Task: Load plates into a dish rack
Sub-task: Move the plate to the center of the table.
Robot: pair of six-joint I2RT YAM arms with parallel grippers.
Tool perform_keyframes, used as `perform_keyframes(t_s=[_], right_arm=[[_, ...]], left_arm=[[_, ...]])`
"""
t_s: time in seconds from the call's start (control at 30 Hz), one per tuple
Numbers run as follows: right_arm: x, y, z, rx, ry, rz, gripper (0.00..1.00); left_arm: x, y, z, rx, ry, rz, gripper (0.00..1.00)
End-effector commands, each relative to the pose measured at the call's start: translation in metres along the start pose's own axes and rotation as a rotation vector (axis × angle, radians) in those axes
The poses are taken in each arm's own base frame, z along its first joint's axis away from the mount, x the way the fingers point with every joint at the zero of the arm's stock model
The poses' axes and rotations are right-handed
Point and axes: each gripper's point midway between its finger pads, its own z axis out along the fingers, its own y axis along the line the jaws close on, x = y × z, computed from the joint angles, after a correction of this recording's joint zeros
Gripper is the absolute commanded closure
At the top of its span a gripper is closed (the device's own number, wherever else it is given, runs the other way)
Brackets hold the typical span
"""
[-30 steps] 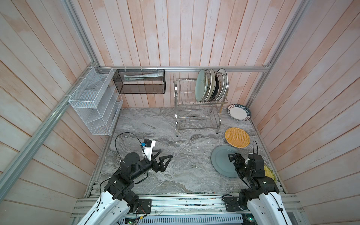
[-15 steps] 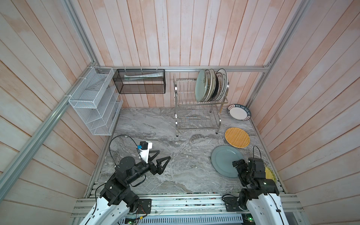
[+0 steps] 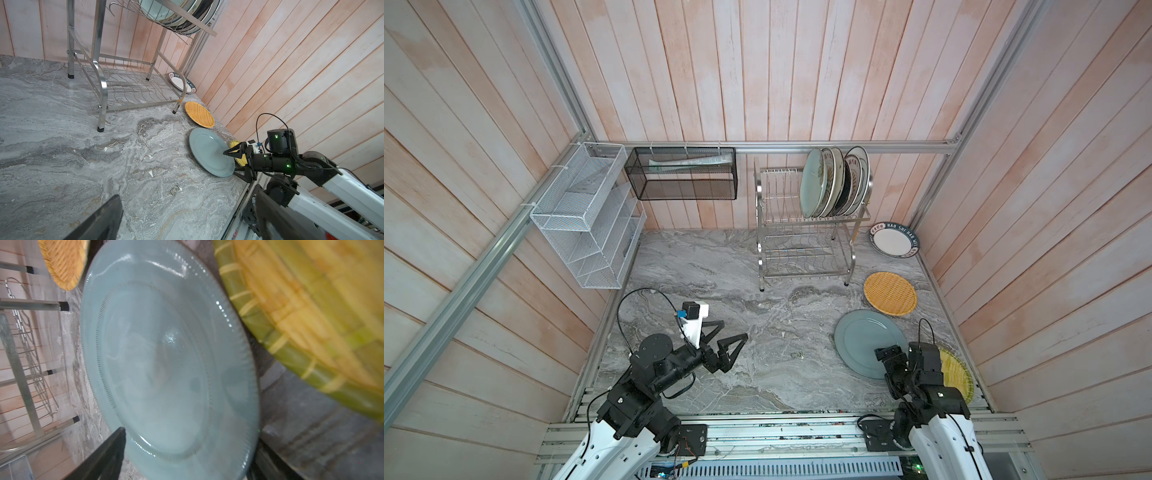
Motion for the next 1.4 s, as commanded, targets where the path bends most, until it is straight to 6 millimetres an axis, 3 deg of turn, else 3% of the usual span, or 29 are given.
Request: perform_keyframes(t_s=[0.0,0.2,0.43,0.7,0.97,1.07,1.23,1.37], right_arm=[[0.009,-0.015,0.012,0.007,0.037,0.075,0.21],[0.006,-0.018,0.016,-0.031,0.009,0.145,0.33],[0.010,-0.020,0.027,-0.080,0.031,0.169,0.64],[0.007,-0.016,0.030,-0.109,0.016,0.160,0.88],[0.006,-0.014,0.032,-0.122,0.011,0.141,1.00],[0.007,-0.010,0.032,-0.139,0.016,0.119,1.00],[0.009,0.008,0.029,-0.219,0.040,0.035,1.00],[0.024,0.026,0.032,-0.322,0.130,-0.037,1.00]], left_arm=[[0.001,0.003,0.000,-0.012,-0.007,0.014,0.00],[0.001,0.005,0.001,-0.022,-0.006,0.012,0.00],[0.002,0.007,0.002,-0.030,0.001,0.014,0.00],[0.001,0.007,0.002,-0.035,-0.004,0.015,0.00],[0.001,0.008,0.002,-0.036,-0.004,0.015,0.00],[0.001,0.008,0.002,-0.039,-0.002,0.016,0.00],[0.001,0.009,0.003,-0.042,-0.002,0.020,0.00],[0.002,0.010,0.004,-0.047,0.003,0.022,0.00]])
